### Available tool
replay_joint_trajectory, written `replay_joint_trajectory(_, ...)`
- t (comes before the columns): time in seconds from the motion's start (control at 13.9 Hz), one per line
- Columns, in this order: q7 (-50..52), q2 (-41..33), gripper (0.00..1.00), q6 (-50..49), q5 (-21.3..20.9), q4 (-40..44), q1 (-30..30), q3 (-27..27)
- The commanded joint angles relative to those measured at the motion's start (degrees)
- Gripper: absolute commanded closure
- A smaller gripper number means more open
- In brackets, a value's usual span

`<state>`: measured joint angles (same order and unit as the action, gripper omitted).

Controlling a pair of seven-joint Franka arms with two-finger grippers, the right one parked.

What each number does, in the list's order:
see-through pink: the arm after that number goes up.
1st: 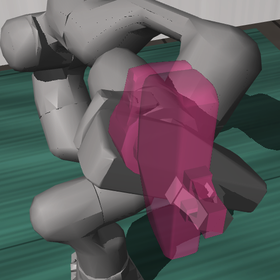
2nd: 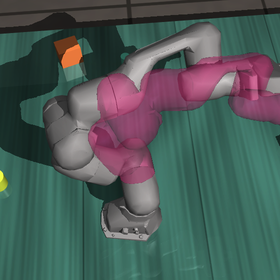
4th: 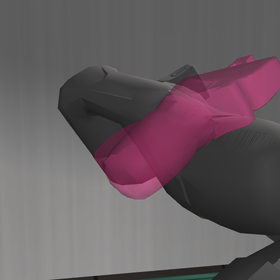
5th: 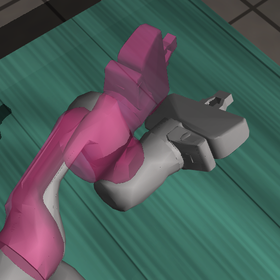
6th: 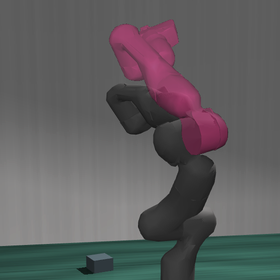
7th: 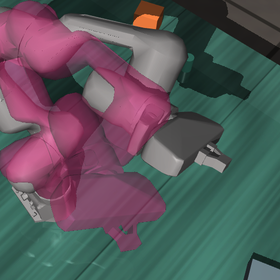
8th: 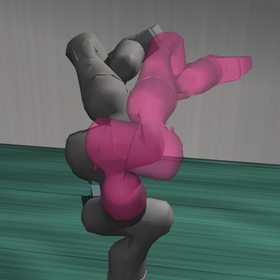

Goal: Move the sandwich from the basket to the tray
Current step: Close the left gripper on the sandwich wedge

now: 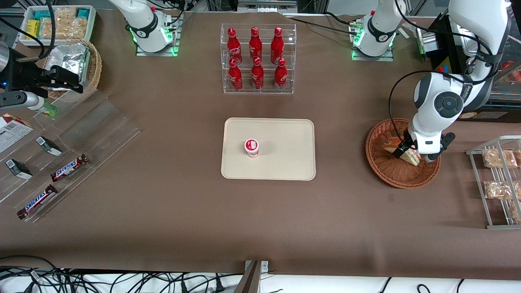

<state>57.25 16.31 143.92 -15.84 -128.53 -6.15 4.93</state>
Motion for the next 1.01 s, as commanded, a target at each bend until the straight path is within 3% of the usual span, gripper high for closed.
replay_joint_trajectory(0.0,1.19,0.03,0.92,0.75,-1.74,-0.4,-0.35,-0.01)
replay_joint_trajectory(0.07,0.93,0.12,1.0,0.75,-1.83,-0.4,-0.35,0.07)
replay_joint_trajectory(0.5,0.05,-2.51,1.0,-2.49,-1.74,1.26,-0.35,0.25)
replay_joint_trajectory(0.72,-3.36,-4.01,1.0,-12.75,-0.34,6.7,-0.18,1.48)
replay_joint_trajectory(0.94,-9.85,-4.18,1.0,-22.68,4.31,15.3,0.09,2.18)
